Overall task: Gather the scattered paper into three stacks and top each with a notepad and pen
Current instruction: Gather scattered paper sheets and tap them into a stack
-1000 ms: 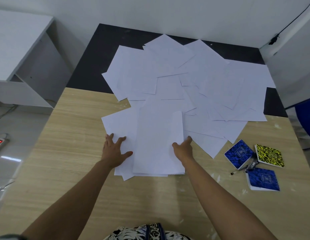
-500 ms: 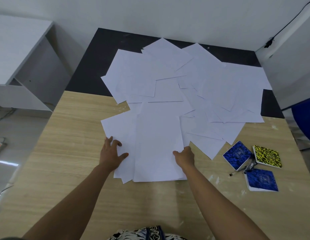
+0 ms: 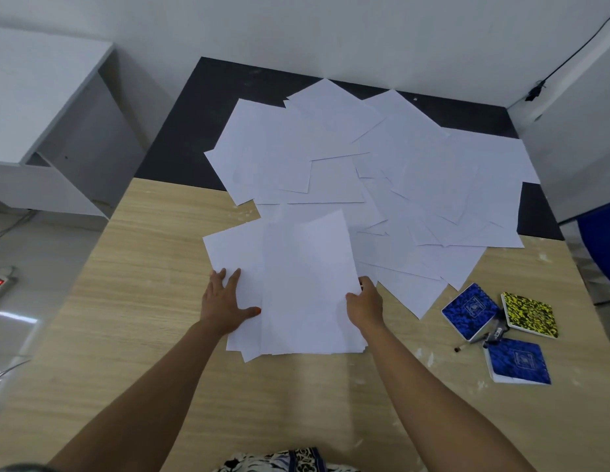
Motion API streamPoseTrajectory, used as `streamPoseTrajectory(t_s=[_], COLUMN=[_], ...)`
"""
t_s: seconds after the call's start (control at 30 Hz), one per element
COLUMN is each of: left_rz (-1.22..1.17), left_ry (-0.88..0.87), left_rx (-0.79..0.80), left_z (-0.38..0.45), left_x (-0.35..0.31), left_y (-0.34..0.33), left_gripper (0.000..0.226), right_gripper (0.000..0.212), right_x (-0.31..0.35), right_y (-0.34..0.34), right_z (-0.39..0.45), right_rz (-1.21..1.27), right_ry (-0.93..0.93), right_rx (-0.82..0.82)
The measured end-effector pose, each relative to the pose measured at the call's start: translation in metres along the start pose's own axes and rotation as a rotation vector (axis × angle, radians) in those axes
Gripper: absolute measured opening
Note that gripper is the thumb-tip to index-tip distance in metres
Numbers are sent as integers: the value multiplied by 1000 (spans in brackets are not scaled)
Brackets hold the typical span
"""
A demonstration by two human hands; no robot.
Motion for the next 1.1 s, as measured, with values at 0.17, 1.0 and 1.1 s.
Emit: streamPoseTrajectory(t_s=[0.17,1.0,1.1], left_rz=[-9,0,-26], left_ry=[8,-32,-22], left_rx=[31,22,10], left_z=[0,-1,0], left_x=[-1,6,3], left_y=[3,3,1], left_gripper=[112,85,85], right_gripper=[26,55,56], right_x=[27,34,38], right_y=[-7,-42,-44], right_z=[3,-4,-9], right_rz=[-13,-265,-227], right_ry=[69,25,41], right_rx=[91,108,161])
Point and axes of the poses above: each hand's wrist, its own z-axis towards the middle knuckle, its own y-axis out of the back of the hand, x = y × z, the point moved 3 cm from there along z, towards the middle knuckle, and after that the axes turned 13 degrees about -y, right-handed, at the moved point
